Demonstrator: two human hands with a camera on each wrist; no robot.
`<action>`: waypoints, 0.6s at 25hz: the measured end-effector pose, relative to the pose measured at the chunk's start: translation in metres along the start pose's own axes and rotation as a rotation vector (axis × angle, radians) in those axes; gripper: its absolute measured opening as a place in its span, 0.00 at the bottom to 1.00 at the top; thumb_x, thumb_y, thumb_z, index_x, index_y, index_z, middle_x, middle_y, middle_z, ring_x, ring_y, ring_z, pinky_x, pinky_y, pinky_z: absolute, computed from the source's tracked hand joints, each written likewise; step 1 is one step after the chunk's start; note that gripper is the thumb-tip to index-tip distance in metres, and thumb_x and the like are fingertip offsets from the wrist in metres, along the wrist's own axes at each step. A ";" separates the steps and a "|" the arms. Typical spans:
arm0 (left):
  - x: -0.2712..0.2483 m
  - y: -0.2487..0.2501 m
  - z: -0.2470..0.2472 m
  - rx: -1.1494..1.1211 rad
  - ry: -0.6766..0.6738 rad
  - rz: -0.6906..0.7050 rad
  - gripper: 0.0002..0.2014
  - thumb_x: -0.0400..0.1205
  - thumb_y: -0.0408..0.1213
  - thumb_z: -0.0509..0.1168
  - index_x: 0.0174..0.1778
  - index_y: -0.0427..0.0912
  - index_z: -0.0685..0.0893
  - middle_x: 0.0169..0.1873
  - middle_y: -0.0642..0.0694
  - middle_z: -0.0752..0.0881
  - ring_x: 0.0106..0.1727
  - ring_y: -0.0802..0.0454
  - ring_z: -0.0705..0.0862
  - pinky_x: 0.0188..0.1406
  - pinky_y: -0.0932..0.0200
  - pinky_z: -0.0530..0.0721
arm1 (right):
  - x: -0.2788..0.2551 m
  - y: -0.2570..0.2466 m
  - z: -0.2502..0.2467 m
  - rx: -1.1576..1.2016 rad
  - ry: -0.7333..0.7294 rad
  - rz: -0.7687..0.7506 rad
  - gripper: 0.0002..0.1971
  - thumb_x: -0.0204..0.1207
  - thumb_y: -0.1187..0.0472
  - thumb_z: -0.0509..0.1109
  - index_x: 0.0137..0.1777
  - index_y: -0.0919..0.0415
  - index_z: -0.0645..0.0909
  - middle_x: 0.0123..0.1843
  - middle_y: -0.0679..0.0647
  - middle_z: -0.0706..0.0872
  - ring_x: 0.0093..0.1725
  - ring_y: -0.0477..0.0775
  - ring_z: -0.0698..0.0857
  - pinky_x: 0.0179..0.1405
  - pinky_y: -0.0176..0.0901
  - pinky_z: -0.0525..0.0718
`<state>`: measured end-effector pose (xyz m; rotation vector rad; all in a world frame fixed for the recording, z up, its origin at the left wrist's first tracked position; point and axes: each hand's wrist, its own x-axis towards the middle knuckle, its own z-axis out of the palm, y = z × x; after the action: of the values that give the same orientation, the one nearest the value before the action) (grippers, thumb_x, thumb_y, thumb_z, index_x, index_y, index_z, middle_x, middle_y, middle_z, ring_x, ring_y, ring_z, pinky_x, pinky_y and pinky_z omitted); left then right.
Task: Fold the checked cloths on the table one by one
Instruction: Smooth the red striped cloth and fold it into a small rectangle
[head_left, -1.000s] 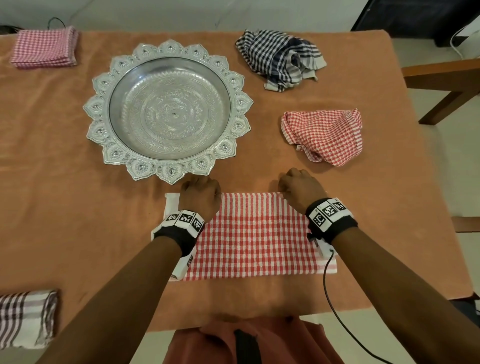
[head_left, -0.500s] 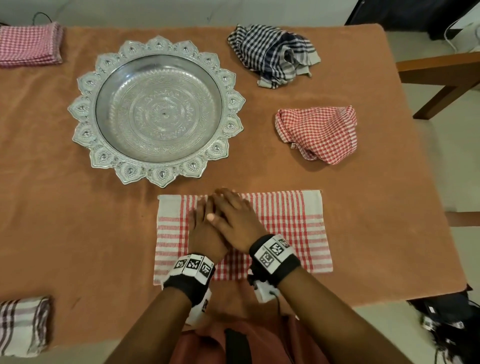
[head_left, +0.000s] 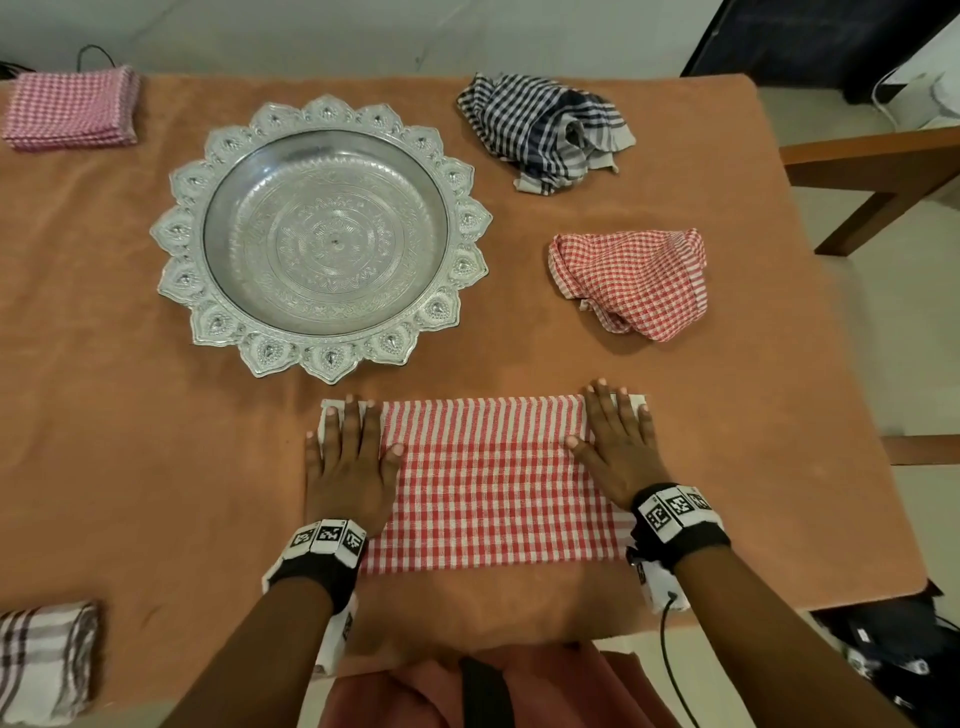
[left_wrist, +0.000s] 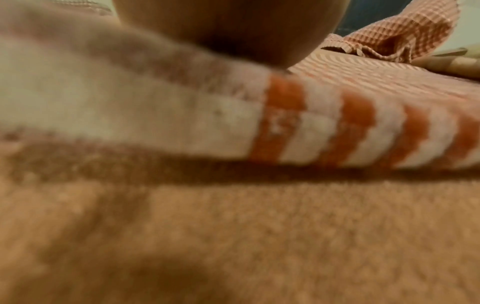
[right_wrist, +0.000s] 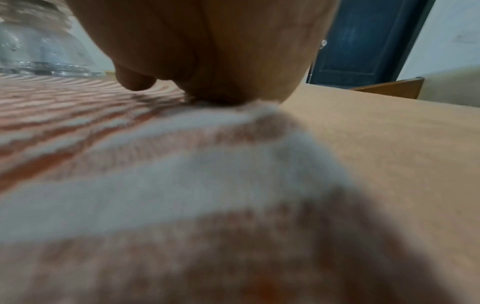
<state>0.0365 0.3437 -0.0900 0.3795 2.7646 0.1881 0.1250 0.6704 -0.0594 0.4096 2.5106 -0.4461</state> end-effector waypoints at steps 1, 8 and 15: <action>0.001 0.001 0.001 0.002 -0.003 -0.006 0.34 0.83 0.58 0.35 0.85 0.48 0.46 0.84 0.48 0.41 0.85 0.43 0.43 0.79 0.43 0.34 | 0.000 0.001 0.000 -0.013 -0.005 -0.003 0.47 0.66 0.27 0.28 0.83 0.50 0.30 0.84 0.48 0.28 0.79 0.49 0.25 0.77 0.53 0.25; -0.003 0.017 -0.017 -0.054 -0.026 -0.009 0.41 0.77 0.61 0.26 0.85 0.43 0.48 0.84 0.40 0.42 0.85 0.41 0.42 0.79 0.41 0.32 | -0.018 -0.059 -0.019 0.215 0.126 0.019 0.34 0.83 0.36 0.45 0.85 0.50 0.44 0.85 0.50 0.32 0.83 0.54 0.32 0.80 0.57 0.32; -0.071 0.052 -0.001 0.085 -0.203 0.206 0.46 0.82 0.56 0.56 0.76 0.47 0.23 0.77 0.43 0.23 0.81 0.42 0.27 0.78 0.44 0.25 | -0.057 -0.180 0.066 0.279 -0.022 -0.219 0.34 0.82 0.35 0.41 0.85 0.48 0.42 0.87 0.50 0.40 0.85 0.54 0.37 0.81 0.58 0.34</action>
<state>0.1128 0.3728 -0.0580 0.6681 2.5372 0.0774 0.1333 0.4721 -0.0387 0.2319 2.4880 -0.8878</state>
